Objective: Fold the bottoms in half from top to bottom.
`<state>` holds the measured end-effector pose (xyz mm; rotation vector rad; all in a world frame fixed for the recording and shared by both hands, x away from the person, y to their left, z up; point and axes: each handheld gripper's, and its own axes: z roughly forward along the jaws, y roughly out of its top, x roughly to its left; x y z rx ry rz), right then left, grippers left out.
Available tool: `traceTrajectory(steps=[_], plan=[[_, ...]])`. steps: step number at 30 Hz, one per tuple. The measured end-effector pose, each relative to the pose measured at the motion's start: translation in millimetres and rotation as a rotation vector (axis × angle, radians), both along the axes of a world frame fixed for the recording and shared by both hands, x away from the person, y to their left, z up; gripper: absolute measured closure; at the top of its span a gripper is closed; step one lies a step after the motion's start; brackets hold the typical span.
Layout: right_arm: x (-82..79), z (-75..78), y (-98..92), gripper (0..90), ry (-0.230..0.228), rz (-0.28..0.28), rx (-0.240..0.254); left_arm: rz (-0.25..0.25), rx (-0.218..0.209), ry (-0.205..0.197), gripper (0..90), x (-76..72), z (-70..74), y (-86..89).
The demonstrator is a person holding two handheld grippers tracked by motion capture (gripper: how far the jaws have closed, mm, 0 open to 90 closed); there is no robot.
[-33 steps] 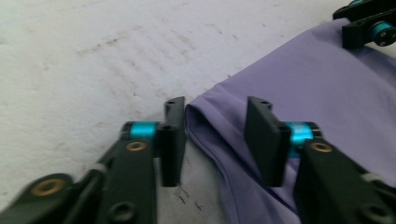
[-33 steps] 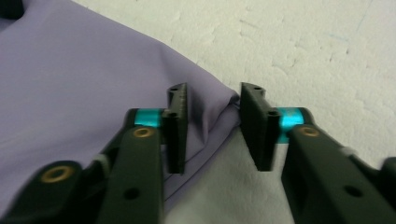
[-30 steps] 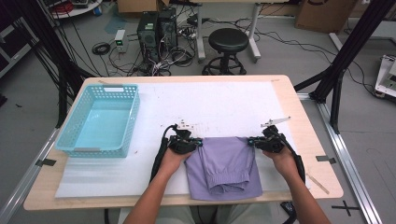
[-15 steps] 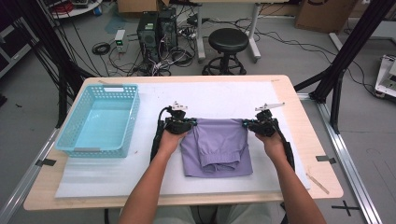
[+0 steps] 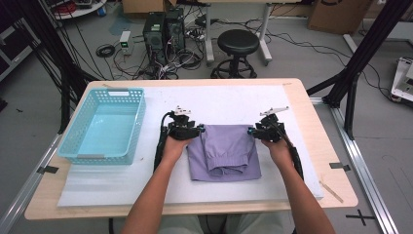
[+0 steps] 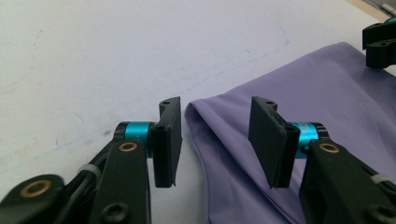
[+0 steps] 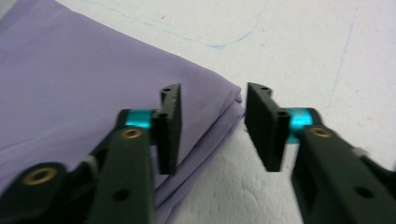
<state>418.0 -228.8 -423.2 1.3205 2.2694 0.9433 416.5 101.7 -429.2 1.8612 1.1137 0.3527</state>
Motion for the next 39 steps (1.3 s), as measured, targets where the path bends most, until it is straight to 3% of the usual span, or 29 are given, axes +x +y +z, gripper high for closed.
traceTrajectory(steps=[2, 4, 6, 8, 12, 14, 18, 21, 23, 27, 34, 39], plan=[[-5.4, 2.4, -2.3, 52.8, 0.002, 0.021, 0.033, -0.008, -0.015, -0.005, 50.1, -8.1, 1.2, 3.2], [-12.6, 4.5, -2.8, 50.3, -0.001, 0.047, 0.06, -0.028, -0.007, 0.02, 48.1, -15.1, 3.0, 4.0], [-23.4, 5.3, -1.6, 50.1, -0.017, 0.086, 0.079, -0.047, -0.013, -0.022, 46.6, -24.8, 4.3, 3.9], [-32.0, 5.2, 0.3, 50.1, -0.031, 0.121, 0.095, -0.061, -0.019, -0.031, 46.7, -32.3, 5.1, 3.9], [-49.3, 4.2, 8.6, 51.4, -0.042, 0.212, 0.118, -0.087, -0.009, -0.038, 51.5, -44.4, -0.1, 5.7], [-59.0, 3.0, 16.6, 51.8, -0.034, 0.274, 0.13, -0.084, -0.002, -0.037, 58.1, -47.8, -2.9, 6.7], [-71.9, -3.0, 31.8, 52.8, -0.015, 0.355, 0.119, -0.077, -0.01, -0.034, 59.0, -53.0, -6.2, 8.8], [-75.9, -9.7, 42.8, 54.5, 0.014, 0.402, 0.074, -0.08, -0.017, -0.041, 58.9, -56.9, -6.0, 9.2], [-78.1, -12.6, 47.1, 56.3, 0.017, 0.417, 0.034, -0.076, -0.024, -0.045, 58.8, -59.3, -5.3, 10.3], [-83.1, -12.0, 48.5, 60.4, 0.017, 0.438, 0.012, -0.079, -0.026, -0.05, 59.0, -62.9, -5.3, 11.9], [-92.9, -13.4, 45.7, 59.3, 0.045, 0.497, 0.031, -0.078, -0.018, -0.056, 68.2, -66.8, -4.0, 13.0], [-97.8, -12.4, 41.1, 59.1, 0.08, 0.524, 0.062, -0.069, -0.026, -0.056, 68.5, -67.4, -1.4, 15.6]])
